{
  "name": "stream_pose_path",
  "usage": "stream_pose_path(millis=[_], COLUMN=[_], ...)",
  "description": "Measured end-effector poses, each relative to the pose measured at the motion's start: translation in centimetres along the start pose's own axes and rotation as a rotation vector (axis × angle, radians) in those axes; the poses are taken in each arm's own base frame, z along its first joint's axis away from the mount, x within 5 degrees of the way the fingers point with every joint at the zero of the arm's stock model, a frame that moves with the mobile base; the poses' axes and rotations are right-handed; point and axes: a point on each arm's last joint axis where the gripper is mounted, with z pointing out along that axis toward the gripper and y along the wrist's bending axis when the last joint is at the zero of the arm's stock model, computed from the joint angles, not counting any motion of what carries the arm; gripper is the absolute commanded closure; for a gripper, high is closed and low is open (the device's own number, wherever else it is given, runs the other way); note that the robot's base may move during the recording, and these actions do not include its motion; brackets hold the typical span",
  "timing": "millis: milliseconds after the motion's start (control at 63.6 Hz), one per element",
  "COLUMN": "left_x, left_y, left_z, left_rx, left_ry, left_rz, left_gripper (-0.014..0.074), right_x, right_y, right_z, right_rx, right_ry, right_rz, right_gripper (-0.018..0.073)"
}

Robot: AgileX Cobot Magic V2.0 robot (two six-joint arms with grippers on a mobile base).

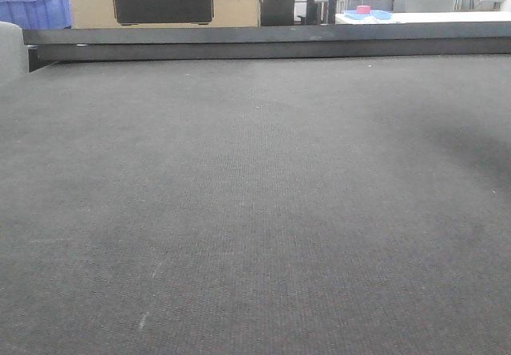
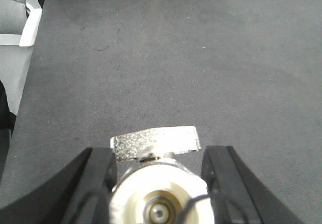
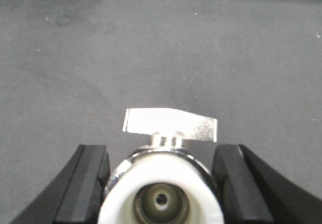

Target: Place valve from conveyor to right shelf box

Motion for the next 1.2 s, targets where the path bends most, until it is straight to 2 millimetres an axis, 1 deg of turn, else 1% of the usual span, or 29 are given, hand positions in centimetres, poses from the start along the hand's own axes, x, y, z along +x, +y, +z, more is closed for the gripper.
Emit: stream_pose_path(millis=[1195], left_x=[0.0], left_y=[0.03], left_z=[0.0], left_rx=[-0.003], left_ry=[0.0], left_rz=[0.001], left_gripper=[0.0708], right_x=[-0.01], right_y=[0.04], right_z=[0.0], right_rx=[-0.001], right_ry=[-0.002], right_rz=[-0.001], right_gripper=[0.0714])
